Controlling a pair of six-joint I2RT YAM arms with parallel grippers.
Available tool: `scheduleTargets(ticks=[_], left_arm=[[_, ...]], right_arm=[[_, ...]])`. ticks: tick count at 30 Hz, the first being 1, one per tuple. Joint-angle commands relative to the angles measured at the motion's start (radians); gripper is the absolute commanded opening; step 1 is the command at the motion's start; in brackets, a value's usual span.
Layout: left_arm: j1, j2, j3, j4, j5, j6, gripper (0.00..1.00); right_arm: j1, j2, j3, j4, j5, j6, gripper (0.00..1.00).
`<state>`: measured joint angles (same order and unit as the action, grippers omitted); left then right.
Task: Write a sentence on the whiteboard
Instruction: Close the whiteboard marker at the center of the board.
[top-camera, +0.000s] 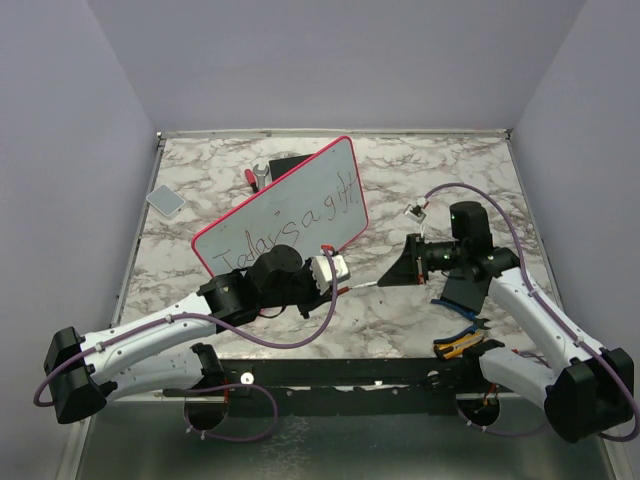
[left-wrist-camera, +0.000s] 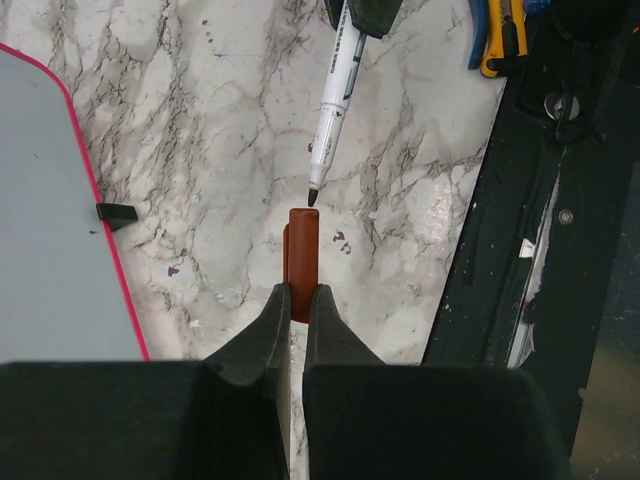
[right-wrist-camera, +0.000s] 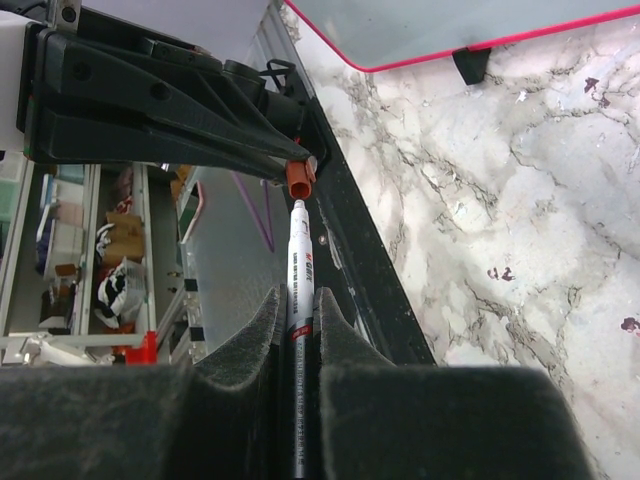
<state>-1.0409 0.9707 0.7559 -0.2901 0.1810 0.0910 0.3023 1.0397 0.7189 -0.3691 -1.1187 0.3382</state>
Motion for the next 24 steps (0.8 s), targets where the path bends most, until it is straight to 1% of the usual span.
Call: scheduleTargets(ticks=[1,9,24], left_arm=[[0.002,-0.007,-0.004,-0.012,0.041,0.013,0.00],[0.002,-0.010,-0.003,-0.011,0.050,0.015,0.00],[0.001,-0.018,-0.003,-0.010,0.097,0.021,0.00]], right_arm=[[0.013,0.003,0.033,-0.019,-0.032,-0.017,0.01],[0.018,0.009,0.034,-0.019,-0.032,-0.020,0.01],[0.059,0.025,0.031,-0.004,-0.088,-0.014,0.01]])
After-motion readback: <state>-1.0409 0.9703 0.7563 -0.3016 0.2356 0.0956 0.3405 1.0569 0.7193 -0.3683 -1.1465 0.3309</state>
